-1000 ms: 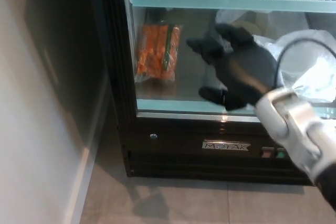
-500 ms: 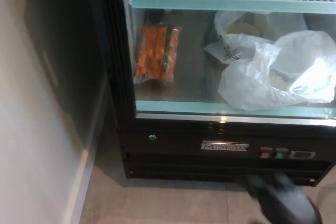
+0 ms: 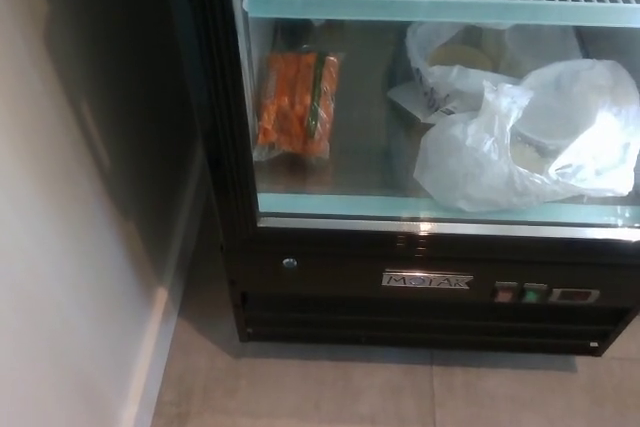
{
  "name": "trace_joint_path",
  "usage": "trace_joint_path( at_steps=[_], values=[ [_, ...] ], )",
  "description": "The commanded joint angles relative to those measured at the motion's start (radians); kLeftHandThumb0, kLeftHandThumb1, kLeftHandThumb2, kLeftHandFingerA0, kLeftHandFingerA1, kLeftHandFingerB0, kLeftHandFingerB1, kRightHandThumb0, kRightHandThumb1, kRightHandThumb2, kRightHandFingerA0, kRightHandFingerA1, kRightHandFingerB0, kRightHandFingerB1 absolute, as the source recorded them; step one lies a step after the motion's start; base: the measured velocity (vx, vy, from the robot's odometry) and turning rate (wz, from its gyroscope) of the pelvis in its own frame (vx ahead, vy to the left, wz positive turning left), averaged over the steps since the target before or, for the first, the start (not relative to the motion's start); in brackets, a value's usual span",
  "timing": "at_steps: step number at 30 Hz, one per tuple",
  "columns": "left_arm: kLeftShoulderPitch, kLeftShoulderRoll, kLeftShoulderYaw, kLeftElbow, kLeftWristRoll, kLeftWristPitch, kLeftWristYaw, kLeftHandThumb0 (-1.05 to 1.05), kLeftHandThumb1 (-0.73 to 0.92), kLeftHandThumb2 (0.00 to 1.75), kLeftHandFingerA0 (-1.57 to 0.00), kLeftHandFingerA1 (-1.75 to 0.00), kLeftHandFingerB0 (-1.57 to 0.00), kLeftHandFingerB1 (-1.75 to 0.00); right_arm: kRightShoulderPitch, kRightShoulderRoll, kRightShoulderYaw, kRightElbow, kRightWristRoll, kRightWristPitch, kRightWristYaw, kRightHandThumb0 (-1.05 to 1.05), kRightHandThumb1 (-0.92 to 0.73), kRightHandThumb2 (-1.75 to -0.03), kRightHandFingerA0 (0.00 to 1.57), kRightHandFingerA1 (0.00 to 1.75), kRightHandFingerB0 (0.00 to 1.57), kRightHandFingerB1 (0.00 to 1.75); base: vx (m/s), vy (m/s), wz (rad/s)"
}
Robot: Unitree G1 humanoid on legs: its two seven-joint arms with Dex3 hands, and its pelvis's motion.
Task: The robot stands in front of a refrigerator with an opened door and closes the door by swing its right hand at the door
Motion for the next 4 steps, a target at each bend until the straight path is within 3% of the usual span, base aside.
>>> trace_joint_path(
  at_steps=[1, 4],
  values=[
    [0.005, -0.004, 0.004, 0.016, 0.002, -0.005, 0.021, -0.52, 0.76, 0.64, -0.42, -0.35, -0.33, -0.33, -0.024, -0.006, -0.013, 0.084, 0.064, 0.113, 0.058, -0.62, -0.8, -0.63, 0.27, 0.33, 0.21, 0.28, 0.0, 0.0, 0.0],
    [0.016, -0.001, 0.005, 0.011, 0.0, -0.009, 0.018, -0.53, 0.77, 0.64, -0.42, -0.35, -0.33, -0.33, -0.02, -0.007, -0.028, 0.097, 0.088, 0.112, 0.078, -0.62, -0.79, -0.64, 0.23, 0.33, 0.24, 0.29, 0.0, 0.0, 0.0]
  ],
)
